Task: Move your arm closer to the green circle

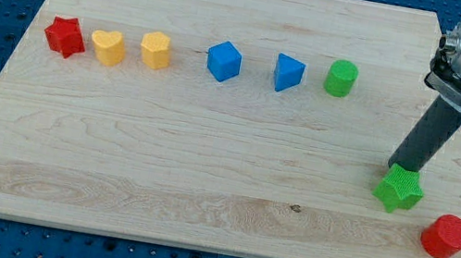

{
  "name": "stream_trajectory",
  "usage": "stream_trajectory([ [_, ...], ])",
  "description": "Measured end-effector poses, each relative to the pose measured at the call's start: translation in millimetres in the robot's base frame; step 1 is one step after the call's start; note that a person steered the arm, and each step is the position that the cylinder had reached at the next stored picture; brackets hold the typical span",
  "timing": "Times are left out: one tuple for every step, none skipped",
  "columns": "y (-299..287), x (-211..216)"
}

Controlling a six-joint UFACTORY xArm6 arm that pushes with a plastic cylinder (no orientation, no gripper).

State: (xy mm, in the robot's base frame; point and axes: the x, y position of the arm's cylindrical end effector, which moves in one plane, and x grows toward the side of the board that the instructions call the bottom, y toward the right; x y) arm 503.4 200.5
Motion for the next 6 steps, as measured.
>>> stream_trajectory([
  [0,2],
  [0,-19],
  [1,-79],
  [1,-130],
  [-32,-162],
  [-78,-162],
])
